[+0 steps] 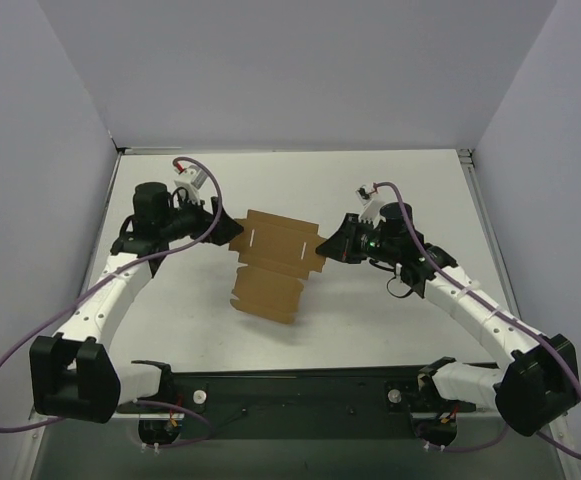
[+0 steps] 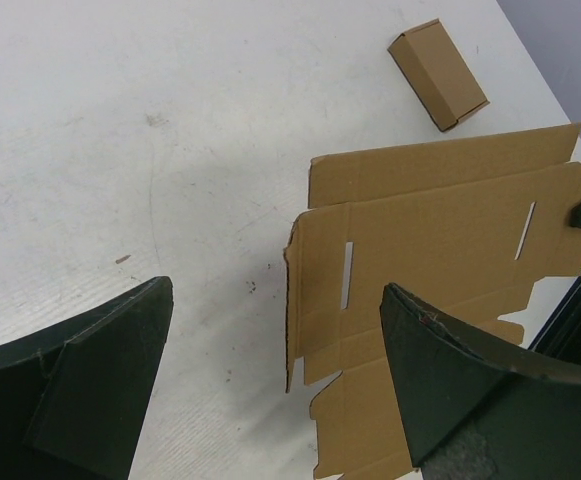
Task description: Fold the paper box
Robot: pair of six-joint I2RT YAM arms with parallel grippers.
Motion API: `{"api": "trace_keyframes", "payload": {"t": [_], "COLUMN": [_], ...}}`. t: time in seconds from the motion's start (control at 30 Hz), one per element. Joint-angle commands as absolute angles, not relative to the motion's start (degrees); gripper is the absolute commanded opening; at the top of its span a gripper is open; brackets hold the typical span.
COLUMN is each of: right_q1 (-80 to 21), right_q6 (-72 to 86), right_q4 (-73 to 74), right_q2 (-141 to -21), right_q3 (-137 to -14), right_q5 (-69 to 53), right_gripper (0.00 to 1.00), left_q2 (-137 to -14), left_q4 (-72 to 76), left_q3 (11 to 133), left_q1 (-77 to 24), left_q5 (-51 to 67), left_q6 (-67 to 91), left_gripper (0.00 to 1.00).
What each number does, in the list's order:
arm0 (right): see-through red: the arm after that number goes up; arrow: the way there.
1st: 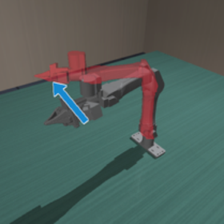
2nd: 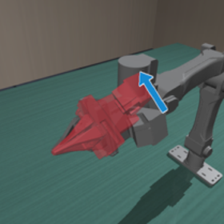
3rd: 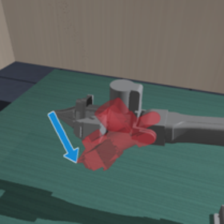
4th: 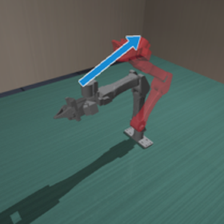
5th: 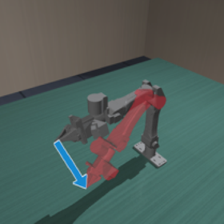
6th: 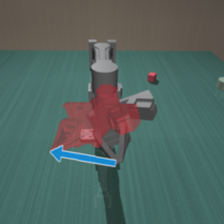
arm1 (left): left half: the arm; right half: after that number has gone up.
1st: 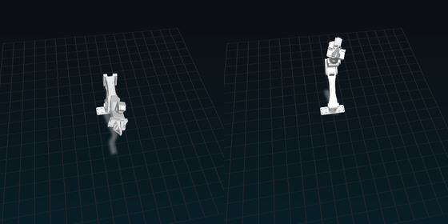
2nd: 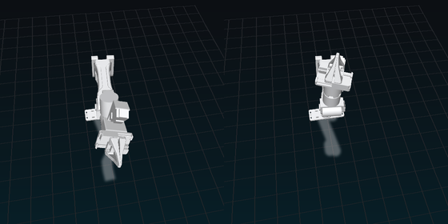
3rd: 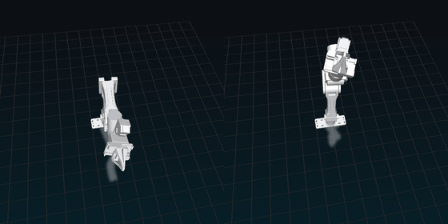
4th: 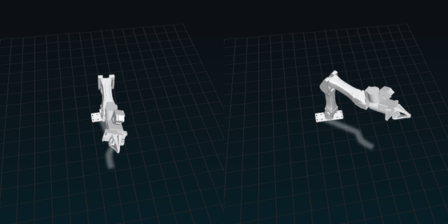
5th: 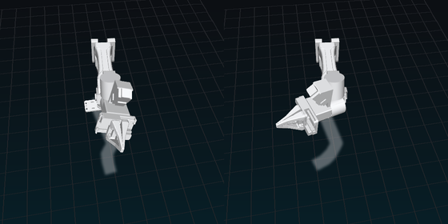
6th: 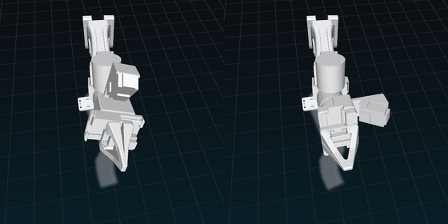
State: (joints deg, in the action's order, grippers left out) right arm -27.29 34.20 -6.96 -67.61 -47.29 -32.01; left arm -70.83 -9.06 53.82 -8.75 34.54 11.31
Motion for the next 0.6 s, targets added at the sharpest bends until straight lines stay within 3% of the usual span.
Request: {"api": "trace_keyframes", "payload": {"t": [0.0, 0.4, 0.57], "right_q1": [-26.8, -26.8, -26.5], "right_q6": [33.2, 32.6, 32.3], "right_q4": [-7.8, -6.7, -6.1], "right_q2": [-65.3, -66.2, -66.2], "right_q3": [-48.9, -49.9, -50.1], "right_q5": [-33.9, -34.5, -33.7], "right_gripper": [0.0, 0.0, 0.0], "left_q2": [-71.7, -75.3, -76.4], "left_q4": [-9.2, -9.1, -10.5], "left_q3": [56.2, 57.0, 57.8], "left_q1": [-9.1, -12.0, -13.1], "left_q5": [37.3, 40.7, 41.2], "left_q6": [10.3, 10.5, 9.5], "left_gripper": [0.93, 0.57, 0.24]}}
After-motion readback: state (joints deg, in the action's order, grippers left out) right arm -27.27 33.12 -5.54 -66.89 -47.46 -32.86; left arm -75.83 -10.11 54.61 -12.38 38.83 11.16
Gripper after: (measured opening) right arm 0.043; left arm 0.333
